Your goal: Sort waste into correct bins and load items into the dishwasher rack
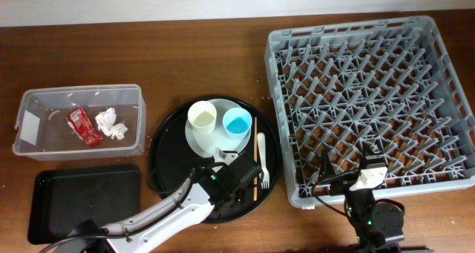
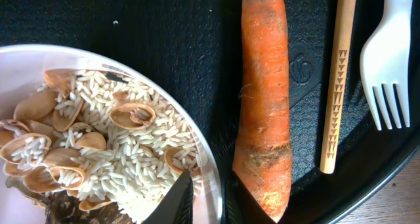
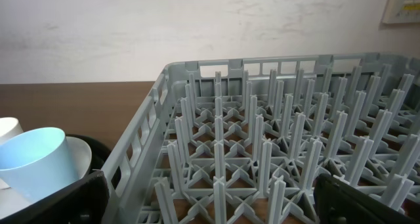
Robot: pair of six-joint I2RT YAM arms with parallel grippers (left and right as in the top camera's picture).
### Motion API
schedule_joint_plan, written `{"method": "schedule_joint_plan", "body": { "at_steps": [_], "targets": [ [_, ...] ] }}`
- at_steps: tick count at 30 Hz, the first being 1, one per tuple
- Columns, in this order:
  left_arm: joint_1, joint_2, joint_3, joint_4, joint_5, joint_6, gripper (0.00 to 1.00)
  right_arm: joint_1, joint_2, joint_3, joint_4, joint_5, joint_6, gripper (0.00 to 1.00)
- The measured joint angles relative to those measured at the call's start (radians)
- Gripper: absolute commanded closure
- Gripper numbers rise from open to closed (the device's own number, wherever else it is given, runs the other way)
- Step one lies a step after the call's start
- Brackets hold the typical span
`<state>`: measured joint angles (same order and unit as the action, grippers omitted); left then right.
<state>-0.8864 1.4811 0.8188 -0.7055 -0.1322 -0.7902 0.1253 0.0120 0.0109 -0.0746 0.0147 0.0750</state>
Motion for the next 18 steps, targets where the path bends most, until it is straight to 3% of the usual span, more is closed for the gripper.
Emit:
{"method": "schedule_joint_plan", "body": {
  "at_steps": [18],
  "targets": [
    [-0.002,0.000,0.000,-0.019,-0.044,0.000,0.87,0.000,0.000,0.000,0.000,0.000,0.001,0.01]
  ]
}}
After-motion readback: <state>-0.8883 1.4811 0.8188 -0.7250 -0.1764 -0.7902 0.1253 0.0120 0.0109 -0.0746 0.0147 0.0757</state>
